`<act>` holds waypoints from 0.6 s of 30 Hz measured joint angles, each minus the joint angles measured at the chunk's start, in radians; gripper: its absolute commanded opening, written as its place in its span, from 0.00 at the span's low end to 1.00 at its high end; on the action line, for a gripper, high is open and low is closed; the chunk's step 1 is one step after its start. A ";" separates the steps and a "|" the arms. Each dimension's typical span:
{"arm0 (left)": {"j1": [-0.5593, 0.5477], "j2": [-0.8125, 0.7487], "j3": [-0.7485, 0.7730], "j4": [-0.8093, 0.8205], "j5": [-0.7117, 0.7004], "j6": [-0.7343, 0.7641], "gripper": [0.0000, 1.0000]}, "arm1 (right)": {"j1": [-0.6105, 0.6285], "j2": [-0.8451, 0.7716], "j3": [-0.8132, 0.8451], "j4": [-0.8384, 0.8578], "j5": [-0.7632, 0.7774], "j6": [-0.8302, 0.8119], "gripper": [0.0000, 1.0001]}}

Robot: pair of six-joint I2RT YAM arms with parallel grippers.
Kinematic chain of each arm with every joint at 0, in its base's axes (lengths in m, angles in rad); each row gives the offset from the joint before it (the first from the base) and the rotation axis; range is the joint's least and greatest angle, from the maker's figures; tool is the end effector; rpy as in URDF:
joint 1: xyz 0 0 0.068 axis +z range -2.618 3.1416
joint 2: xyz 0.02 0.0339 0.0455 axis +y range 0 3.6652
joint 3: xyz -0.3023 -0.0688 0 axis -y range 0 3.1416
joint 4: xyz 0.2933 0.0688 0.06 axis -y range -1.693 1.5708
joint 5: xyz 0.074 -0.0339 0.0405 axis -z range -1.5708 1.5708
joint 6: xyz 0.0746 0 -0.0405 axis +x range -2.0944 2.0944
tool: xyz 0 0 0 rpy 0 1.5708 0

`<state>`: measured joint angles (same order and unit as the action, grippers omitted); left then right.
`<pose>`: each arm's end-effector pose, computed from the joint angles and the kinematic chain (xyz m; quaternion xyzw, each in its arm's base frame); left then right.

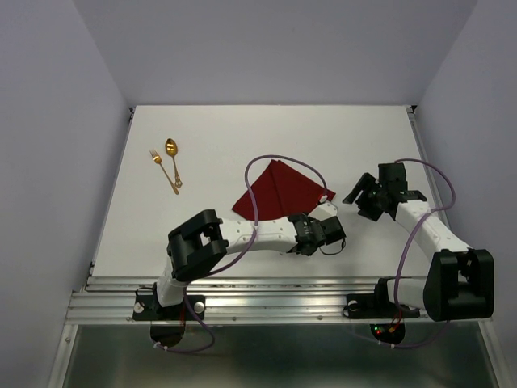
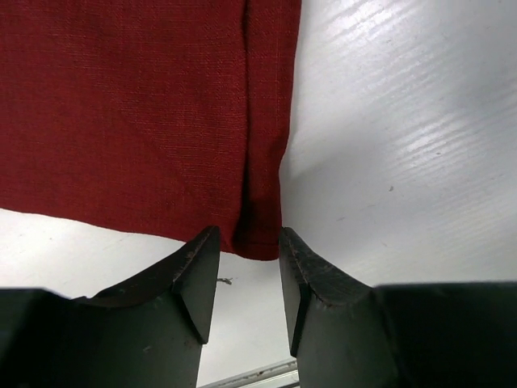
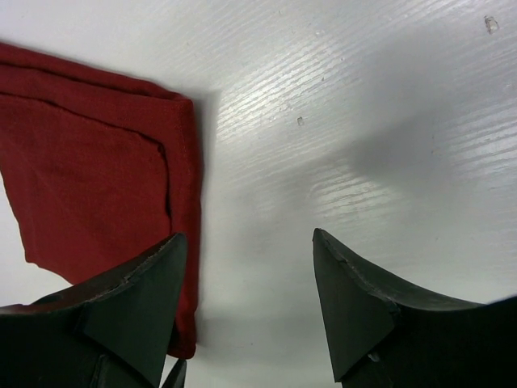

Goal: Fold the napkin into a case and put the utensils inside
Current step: Pick up the upper triangle-folded napkin from the center of the board.

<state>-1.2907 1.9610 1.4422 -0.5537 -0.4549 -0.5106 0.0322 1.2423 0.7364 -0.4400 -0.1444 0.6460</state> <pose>0.1661 -0.4588 0.1759 0.3076 0.8944 -0.0525 0.3205 0.2941 0.0202 0.1901 0.2656 0.9115 0.1667 0.2663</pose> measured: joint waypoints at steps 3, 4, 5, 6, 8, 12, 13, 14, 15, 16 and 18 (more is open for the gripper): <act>-0.003 0.000 0.000 0.000 -0.021 0.001 0.44 | 0.000 -0.001 0.000 -0.002 -0.011 0.000 0.70; -0.004 0.002 0.000 0.000 -0.027 0.001 0.43 | 0.000 -0.001 0.000 -0.002 -0.015 0.000 0.70; -0.004 0.002 0.000 0.000 -0.031 0.002 0.41 | 0.000 -0.001 0.000 -0.002 -0.018 -0.001 0.70; -0.005 0.003 0.000 0.000 -0.036 0.002 0.41 | 0.000 -0.001 0.000 -0.002 -0.021 -0.002 0.70; -0.005 0.007 0.000 0.000 -0.043 0.004 0.40 | 0.000 -0.001 0.000 -0.002 -0.026 -0.003 0.70; -0.005 0.023 -0.002 0.003 -0.050 0.006 0.42 | 0.000 -0.001 0.001 -0.002 -0.041 -0.003 0.70; -0.005 0.026 -0.003 0.004 -0.050 0.006 0.43 | 0.000 -0.001 0.001 -0.002 -0.043 -0.003 0.70; -0.005 0.027 -0.005 0.005 -0.049 0.009 0.46 | 0.000 -0.001 0.001 -0.002 -0.045 -0.003 0.71; -0.005 0.027 -0.009 0.007 -0.048 0.013 0.47 | 0.000 -0.001 0.002 -0.002 -0.048 -0.003 0.71; -0.005 0.027 -0.010 0.008 -0.047 0.014 0.49 | 0.000 -0.001 0.002 -0.002 -0.048 -0.003 0.71; -0.005 0.028 -0.010 0.013 -0.042 0.021 0.53 | 0.000 -0.002 0.002 -0.002 -0.049 -0.003 0.71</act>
<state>-1.2957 1.9888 1.4326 -0.5404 -0.4973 -0.4892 0.0322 1.2407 0.7380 -0.4423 -0.1932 0.6430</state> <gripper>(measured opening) 0.494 0.708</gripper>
